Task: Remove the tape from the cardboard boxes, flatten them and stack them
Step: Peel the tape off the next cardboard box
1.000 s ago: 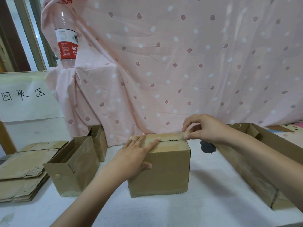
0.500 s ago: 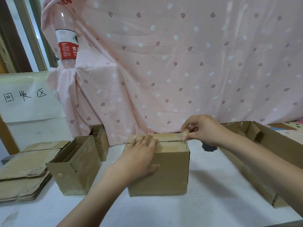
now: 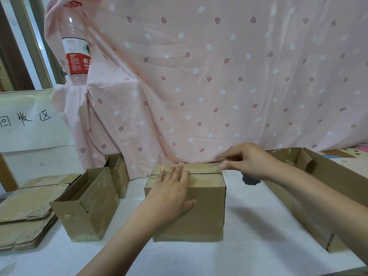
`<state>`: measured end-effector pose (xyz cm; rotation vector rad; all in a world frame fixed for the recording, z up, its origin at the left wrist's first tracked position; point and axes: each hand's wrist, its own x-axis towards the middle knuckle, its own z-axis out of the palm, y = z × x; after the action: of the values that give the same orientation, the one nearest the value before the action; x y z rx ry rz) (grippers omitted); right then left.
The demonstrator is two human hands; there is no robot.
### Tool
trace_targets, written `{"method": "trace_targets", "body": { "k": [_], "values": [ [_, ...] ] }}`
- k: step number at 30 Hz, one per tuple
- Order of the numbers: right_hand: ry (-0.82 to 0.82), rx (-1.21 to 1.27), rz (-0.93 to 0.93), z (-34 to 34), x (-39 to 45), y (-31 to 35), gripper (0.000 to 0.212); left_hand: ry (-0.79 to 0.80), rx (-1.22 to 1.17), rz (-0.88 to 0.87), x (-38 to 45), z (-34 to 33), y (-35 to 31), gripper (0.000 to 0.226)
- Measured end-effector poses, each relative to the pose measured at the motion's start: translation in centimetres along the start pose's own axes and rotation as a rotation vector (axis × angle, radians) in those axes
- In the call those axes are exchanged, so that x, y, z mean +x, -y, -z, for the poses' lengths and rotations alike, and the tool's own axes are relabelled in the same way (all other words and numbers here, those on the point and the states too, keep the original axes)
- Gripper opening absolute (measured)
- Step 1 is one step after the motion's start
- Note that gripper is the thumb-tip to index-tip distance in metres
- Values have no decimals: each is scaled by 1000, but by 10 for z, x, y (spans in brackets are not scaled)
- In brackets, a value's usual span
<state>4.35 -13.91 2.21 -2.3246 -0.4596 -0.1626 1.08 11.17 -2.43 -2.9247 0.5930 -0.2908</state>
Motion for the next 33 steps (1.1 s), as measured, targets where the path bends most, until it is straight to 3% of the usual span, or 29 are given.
{"method": "trace_targets", "body": {
  "k": [2,6,11,15,22,26,29,33],
  "values": [
    [23,-23,-6,0,-2,0,10,7,2,1,0,0,0,81],
    [68,90,-10,3,-7,1,35,23,10,12,1,-2,2,83],
    [41,46,23,3,-10,-4,10,27,26,14,2,-4,3,84],
    [6,-121,45,-1,-12,1,20,29,31,4,3,-4,2,84],
    [25,164,53,-8,-9,-5,22,6,23,-4,2,-5,5,82],
    [10,238,75,-11,-11,-11,36,1,7,1,3,-6,5,83],
    [-1,147,44,-9,-12,-16,22,-2,14,1,3,-7,5,83],
    [-21,242,2,-4,-12,-22,16,13,16,12,3,-7,6,83]
  ]
}}
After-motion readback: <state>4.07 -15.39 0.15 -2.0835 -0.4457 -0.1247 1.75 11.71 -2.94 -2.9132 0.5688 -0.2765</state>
